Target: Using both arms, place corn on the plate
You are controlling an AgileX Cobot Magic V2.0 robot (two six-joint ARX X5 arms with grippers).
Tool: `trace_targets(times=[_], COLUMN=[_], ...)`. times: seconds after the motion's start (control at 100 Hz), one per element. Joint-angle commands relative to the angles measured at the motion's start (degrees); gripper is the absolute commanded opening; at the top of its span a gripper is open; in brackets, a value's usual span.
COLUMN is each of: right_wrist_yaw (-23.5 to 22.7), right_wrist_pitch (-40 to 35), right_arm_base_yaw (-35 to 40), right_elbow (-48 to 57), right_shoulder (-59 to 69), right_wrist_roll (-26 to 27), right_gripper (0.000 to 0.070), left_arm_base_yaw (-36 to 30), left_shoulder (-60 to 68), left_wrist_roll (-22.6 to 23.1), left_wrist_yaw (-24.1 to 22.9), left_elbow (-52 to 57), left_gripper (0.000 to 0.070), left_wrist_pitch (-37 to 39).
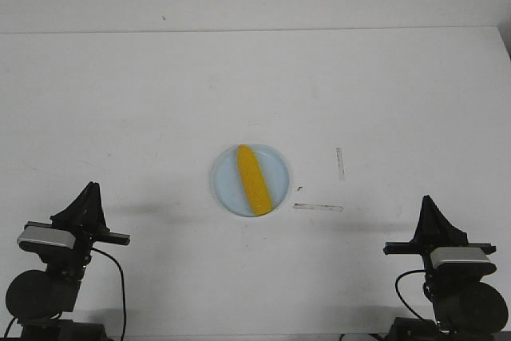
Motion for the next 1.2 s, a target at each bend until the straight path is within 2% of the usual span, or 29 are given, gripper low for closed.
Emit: trace_targets(times=[0.0,0.89,0.95,1.19], right_wrist_yaw=[0.0,0.0,0.0,0.0], right_wrist_pitch=[1.2,1.6,1.6,1.6], right_arm_base_yaw=[0.0,0.0,0.0,0.0], right_elbow=[0.3,0.3,0.3,0.3], right_shoulder=[-0.3,-0.3,-0.3,-0.3], right_wrist_roll=[-0.4,-0.4,-0.4,-0.4], right_gripper=[0.0007,0.0007,0.0007,0.0007], left_arm_base_yaw=[0.0,0.0,0.1,0.5], left_shoulder=[0.0,0.0,0.0,-1.8], left_wrist_roll=[0.3,0.3,0.3,0.0], left_wrist_yaw=[-0.2,-0.2,-1.6,-1.9], left_elbow=[0.7,0.7,0.7,0.4], left_gripper=[0.0001,0.0001,0.0001,0.0001], left_wrist_pitch=[0.7,0.7,0.6,-1.1])
